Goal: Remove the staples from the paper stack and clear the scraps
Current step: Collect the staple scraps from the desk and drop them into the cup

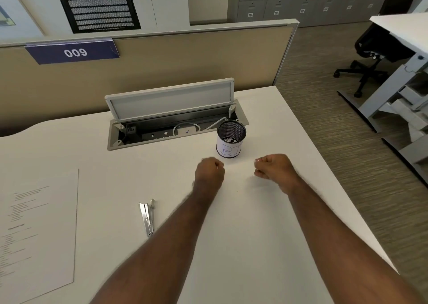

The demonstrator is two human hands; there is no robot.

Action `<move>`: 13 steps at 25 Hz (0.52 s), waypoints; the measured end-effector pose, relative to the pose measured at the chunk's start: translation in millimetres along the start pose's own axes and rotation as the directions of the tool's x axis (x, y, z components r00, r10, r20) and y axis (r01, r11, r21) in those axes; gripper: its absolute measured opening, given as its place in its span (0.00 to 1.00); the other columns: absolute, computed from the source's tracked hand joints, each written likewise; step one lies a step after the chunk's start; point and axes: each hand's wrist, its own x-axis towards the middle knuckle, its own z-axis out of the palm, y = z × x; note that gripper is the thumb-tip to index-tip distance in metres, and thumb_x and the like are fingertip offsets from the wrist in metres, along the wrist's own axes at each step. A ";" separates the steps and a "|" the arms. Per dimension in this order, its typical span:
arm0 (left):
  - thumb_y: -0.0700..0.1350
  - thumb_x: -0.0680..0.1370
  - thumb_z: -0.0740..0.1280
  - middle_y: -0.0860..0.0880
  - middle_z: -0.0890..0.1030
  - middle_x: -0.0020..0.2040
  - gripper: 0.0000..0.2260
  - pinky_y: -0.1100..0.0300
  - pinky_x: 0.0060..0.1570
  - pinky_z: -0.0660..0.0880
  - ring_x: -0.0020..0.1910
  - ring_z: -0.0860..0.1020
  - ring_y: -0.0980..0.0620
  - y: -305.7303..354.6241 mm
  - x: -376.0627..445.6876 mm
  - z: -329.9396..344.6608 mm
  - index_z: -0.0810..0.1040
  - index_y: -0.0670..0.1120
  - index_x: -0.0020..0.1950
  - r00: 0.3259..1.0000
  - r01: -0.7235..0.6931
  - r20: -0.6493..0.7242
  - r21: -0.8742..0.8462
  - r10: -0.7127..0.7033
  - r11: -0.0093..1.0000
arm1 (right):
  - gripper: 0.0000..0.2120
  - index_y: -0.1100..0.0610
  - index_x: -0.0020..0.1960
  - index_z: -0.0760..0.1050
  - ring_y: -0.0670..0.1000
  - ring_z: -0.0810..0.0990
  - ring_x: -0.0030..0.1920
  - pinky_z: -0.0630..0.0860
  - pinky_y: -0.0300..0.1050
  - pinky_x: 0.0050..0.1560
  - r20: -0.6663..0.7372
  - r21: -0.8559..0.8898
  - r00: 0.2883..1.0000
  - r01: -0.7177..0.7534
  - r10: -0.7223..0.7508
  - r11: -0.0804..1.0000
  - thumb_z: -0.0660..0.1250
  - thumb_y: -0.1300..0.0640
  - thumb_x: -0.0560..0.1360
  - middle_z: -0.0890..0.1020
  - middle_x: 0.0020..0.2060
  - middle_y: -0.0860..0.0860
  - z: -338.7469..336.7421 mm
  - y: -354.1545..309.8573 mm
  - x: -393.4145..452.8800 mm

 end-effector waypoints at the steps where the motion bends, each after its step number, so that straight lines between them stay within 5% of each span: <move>1: 0.39 0.75 0.62 0.44 0.78 0.35 0.10 0.56 0.39 0.70 0.38 0.75 0.45 10.3 4.6 -7.6 0.78 0.37 0.38 0.999 -0.029 -0.039 -0.021 0.028 0.999 | 0.07 0.62 0.37 0.78 0.48 0.77 0.34 0.83 0.39 0.40 -0.004 -0.009 1.000 0.022 -0.022 1.000 0.70 0.67 0.73 0.78 0.36 0.57 1.3 -10.0 4.3; 3: 0.41 0.77 0.63 0.47 0.77 0.33 0.10 0.60 0.38 0.67 0.36 0.72 0.49 35.6 16.0 -24.0 0.80 0.39 0.39 0.990 -0.094 -0.104 -0.025 0.091 0.995 | 0.06 0.61 0.36 0.79 0.49 0.79 0.33 0.83 0.47 0.46 -0.035 -0.070 0.996 0.074 -0.076 0.995 0.71 0.66 0.72 0.80 0.36 0.56 7.5 -30.4 15.2; 6: 0.41 0.78 0.64 0.45 0.84 0.42 0.10 0.57 0.44 0.75 0.40 0.79 0.47 70.0 36.7 -40.2 0.85 0.40 0.48 0.972 -0.208 -0.101 0.041 0.211 0.977 | 0.04 0.60 0.36 0.82 0.52 0.83 0.33 0.83 0.55 0.48 -0.078 -0.267 0.976 0.178 -0.206 0.947 0.71 0.63 0.70 0.82 0.32 0.55 23.1 -57.2 34.5; 10: 0.40 0.78 0.64 0.45 0.86 0.51 0.10 0.56 0.51 0.78 0.48 0.82 0.46 93.9 60.7 -42.0 0.85 0.44 0.54 0.980 -0.195 0.021 0.262 0.196 0.945 | 0.06 0.61 0.42 0.85 0.55 0.83 0.38 0.79 0.45 0.42 -0.033 -0.613 0.933 0.265 -0.359 0.745 0.70 0.60 0.72 0.86 0.39 0.58 47.0 -77.8 49.1; 13: 0.40 0.79 0.65 0.45 0.85 0.53 0.11 0.57 0.50 0.76 0.48 0.81 0.47 98.8 67.2 -40.1 0.83 0.45 0.58 0.983 -0.181 0.082 0.381 0.162 0.906 | 0.07 0.60 0.47 0.85 0.55 0.82 0.40 0.78 0.44 0.42 -0.042 -0.689 0.939 0.221 -0.342 0.691 0.71 0.58 0.72 0.86 0.42 0.57 55.4 -82.2 58.7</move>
